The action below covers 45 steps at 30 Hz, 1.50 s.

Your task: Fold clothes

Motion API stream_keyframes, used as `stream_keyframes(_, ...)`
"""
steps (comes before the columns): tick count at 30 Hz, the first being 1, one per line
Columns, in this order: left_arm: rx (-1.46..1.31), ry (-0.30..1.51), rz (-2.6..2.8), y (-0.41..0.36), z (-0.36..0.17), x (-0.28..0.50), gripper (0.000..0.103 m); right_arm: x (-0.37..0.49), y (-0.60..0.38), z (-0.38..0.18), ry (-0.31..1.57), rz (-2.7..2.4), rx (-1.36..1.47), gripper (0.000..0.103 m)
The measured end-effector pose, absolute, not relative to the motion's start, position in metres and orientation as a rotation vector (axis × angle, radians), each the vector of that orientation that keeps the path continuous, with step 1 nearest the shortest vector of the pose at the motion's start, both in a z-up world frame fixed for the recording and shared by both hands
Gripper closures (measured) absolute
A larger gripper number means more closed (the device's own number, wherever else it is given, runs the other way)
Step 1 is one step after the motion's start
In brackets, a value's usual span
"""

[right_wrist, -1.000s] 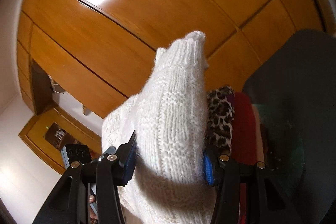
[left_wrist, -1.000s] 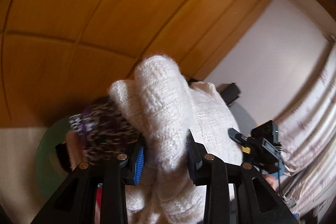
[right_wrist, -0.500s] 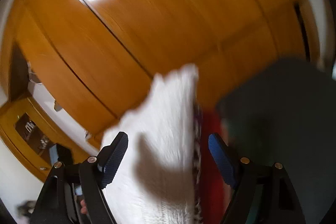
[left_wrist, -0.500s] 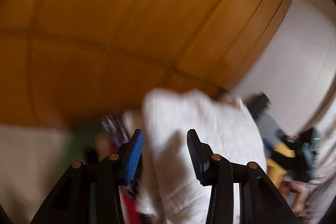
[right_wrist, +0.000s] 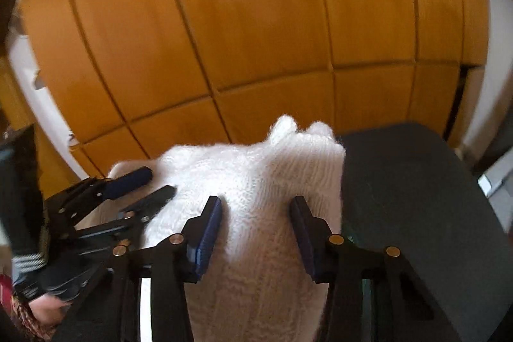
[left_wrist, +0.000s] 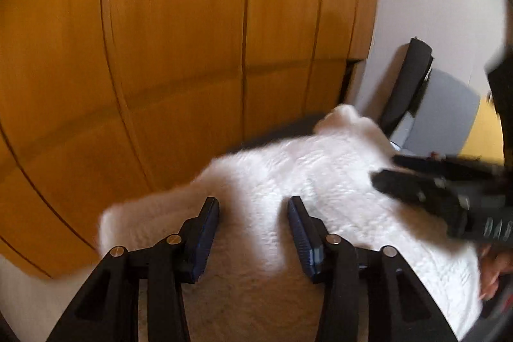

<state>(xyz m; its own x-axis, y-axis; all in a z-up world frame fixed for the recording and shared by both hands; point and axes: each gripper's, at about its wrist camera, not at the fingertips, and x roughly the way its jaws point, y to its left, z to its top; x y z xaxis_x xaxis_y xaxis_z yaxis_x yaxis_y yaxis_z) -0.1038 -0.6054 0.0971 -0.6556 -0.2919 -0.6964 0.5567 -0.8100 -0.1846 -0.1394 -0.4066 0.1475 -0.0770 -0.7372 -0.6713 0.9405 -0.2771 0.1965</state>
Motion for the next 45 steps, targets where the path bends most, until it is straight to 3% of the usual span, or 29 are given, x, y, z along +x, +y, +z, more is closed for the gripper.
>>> stream_keyframes(3,0.984,0.655,-2.427,-0.638,0.083,-0.109,0.055,-0.153,-0.421,0.135,0.337,-1.682,0.851,0.057)
stream_keyframes(9,0.943,0.659,-2.430,-0.631,0.073,-0.121,0.055,-0.145,-0.427,0.141,0.342,-1.722,0.806,0.057)
stream_keyframes(13,0.827,0.618,-2.439,-0.611,0.098,-0.094,0.055,-0.138,-0.424,0.148,0.362,-1.727,0.773,0.054)
stream_keyframes(16,0.785,0.603,-2.422,-0.598,0.112,-0.083,0.055,-0.130,-0.422,0.160,0.400,-1.754,0.716,0.044)
stream_keyframes(18,0.758,0.605,-2.411,-0.590,0.123,-0.075,0.055,-0.122,-0.413,0.168,0.417,-1.795,0.694,0.029)
stream_keyframes(25,0.592,0.599,-2.358,-0.556,0.158,-0.014,0.055,-0.110,-0.366,0.197,0.294,-1.831,0.636,0.028)
stream_keyframes(29,0.498,0.544,-2.350,-0.516,0.158,0.021,0.053,-0.093,-0.316,0.204,0.213,-1.858,0.569,0.020)
stream_keyframes(33,0.425,0.481,-2.320,-0.466,0.130,0.055,0.051,-0.065,-0.259,0.181,0.155,-1.865,0.541,0.013)
stream_keyframes(36,0.438,0.497,-2.298,-0.433,0.094,0.076,0.046,-0.042,-0.226,0.143,0.151,-1.874,0.578,0.012)
stream_keyframes(45,0.580,0.361,-2.262,-0.392,0.024,0.093,0.046,0.030,-0.179,0.036,0.266,-1.961,0.680,0.011)
